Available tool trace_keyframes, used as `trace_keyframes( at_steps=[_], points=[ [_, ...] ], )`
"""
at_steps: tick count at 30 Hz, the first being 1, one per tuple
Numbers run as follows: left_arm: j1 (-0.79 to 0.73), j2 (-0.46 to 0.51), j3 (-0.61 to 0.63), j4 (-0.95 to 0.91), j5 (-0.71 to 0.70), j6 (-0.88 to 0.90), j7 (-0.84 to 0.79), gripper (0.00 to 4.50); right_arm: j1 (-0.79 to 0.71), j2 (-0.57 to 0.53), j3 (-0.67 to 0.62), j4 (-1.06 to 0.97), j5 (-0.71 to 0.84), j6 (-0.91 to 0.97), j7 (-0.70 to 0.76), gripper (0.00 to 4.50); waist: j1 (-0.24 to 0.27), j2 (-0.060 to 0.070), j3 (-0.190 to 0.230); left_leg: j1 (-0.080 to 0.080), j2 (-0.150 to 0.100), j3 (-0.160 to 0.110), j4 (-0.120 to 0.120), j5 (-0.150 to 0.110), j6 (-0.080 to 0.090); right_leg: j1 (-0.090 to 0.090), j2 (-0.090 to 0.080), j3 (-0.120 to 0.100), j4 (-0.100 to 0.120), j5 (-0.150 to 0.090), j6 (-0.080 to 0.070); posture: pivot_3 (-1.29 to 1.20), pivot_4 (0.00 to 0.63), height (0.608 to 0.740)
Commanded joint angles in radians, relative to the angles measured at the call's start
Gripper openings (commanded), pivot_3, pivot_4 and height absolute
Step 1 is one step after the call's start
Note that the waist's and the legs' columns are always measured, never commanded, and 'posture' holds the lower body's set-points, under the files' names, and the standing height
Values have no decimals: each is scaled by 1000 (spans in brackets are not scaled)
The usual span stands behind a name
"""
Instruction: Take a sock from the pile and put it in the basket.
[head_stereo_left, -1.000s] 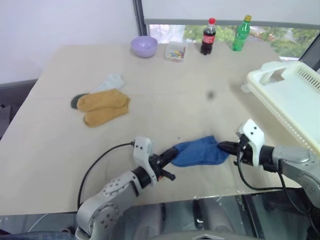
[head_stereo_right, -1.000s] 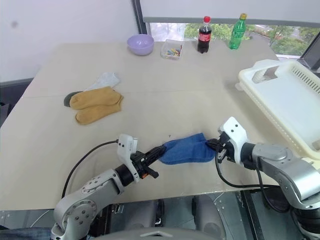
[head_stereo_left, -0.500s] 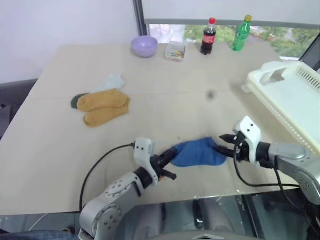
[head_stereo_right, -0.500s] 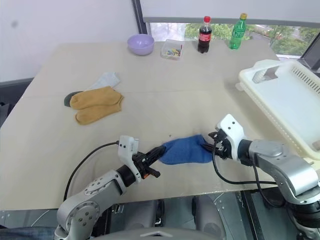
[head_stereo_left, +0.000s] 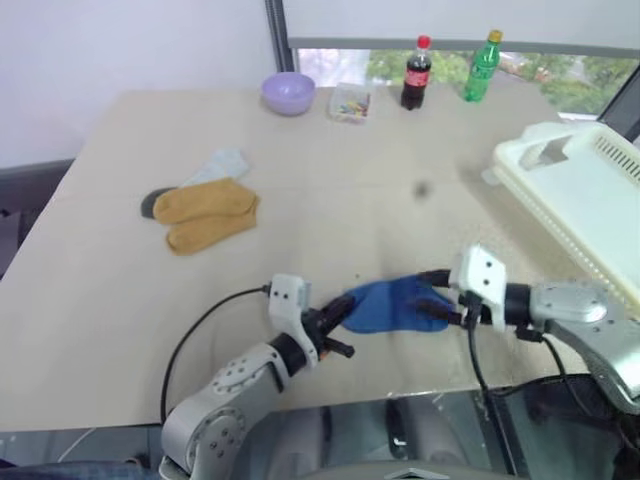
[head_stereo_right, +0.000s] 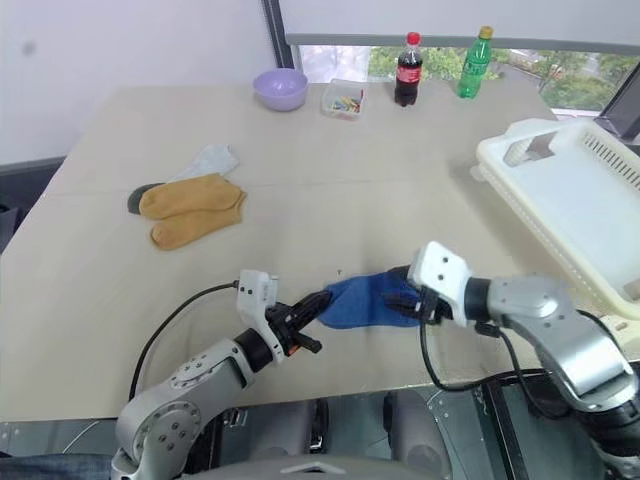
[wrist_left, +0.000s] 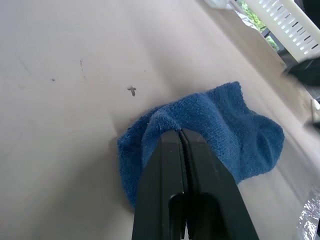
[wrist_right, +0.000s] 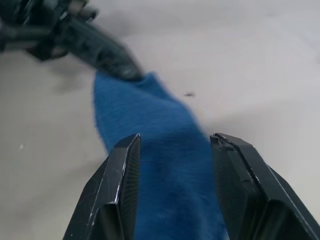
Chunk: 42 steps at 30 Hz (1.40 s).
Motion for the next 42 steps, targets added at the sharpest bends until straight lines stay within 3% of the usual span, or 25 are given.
trace_keyframes(
  at_steps=[1,8,9,12,16,19,27,30,36,42],
  points=[
    [-5,-6,-9,-14,-4,-2,3,0,-16,36,70,131,-99,-111,16,2234,0,0,0,0,0,0,0,0,0,0,0,0,0,0,0,0,150,740],
    [-2,5,2,-20,-23,-5,-24,0,-12,86,119,299,-177,-173,44,2234,-2,0,0,2,0,0,0,0,0,1,1,0,1,0,0,0,150,740],
    [-3,6,6,-20,-24,-5,-24,574,-9,87,120,303,-178,-173,50,2305,-2,0,-1,2,0,0,0,0,0,1,1,0,1,0,0,0,150,740],
    [-1,26,49,-21,-102,0,-87,1598,2,91,120,307,-178,-174,58,2305,-2,0,-1,3,0,0,0,0,0,2,1,0,1,0,0,0,150,740],
    [-34,41,211,53,-440,20,-197,3240,9,101,128,312,-188,-177,54,2305,-2,0,-1,3,1,0,0,0,0,1,1,0,1,0,0,0,150,740],
    [-60,70,261,113,-559,39,-190,4447,11,111,134,317,-198,-179,49,2305,-2,0,-3,3,1,0,0,0,0,2,1,0,1,0,0,0,150,740],
    [-187,236,71,315,-269,88,-229,4447,22,148,144,312,-235,-176,20,2305,-4,-4,-8,6,1,0,0,0,0,4,2,1,2,0,0,0,150,740],
    [-221,249,54,352,-255,121,-249,4447,28,162,141,307,-244,-171,8,2305,-4,-2,-13,7,1,0,0,0,0,5,2,0,2,0,0,0,150,740],
    [-274,261,89,434,-461,371,-291,4447,45,177,128,295,-264,-165,-21,2305,-5,-1,-14,18,2,0,-2,0,0,13,2,0,2,0,-1,0,150,740],
    [-346,154,150,547,-707,478,-237,4447,55,178,120,277,-268,-158,-33,2305,-5,-1,-14,18,1,1,-5,0,0,13,0,1,0,0,-1,0,150,740]
  ],
)
